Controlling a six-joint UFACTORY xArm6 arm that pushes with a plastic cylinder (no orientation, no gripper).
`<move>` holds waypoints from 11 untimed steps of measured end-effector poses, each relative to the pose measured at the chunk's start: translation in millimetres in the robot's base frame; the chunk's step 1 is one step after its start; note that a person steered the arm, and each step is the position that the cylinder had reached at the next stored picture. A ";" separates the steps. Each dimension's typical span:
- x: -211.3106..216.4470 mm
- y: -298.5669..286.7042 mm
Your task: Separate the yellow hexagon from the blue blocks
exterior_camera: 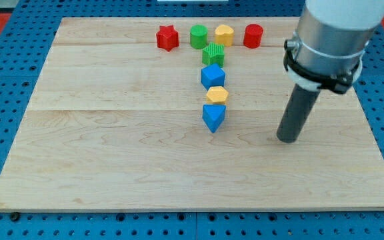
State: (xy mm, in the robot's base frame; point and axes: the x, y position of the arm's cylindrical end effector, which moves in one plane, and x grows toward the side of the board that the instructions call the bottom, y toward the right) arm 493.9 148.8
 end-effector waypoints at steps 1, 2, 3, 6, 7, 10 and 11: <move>-24.9 -1.9; -36.5 -27.4; -39.5 -48.3; -53.4 -56.9; -67.2 -73.5; -73.9 -146.4; -67.8 -166.4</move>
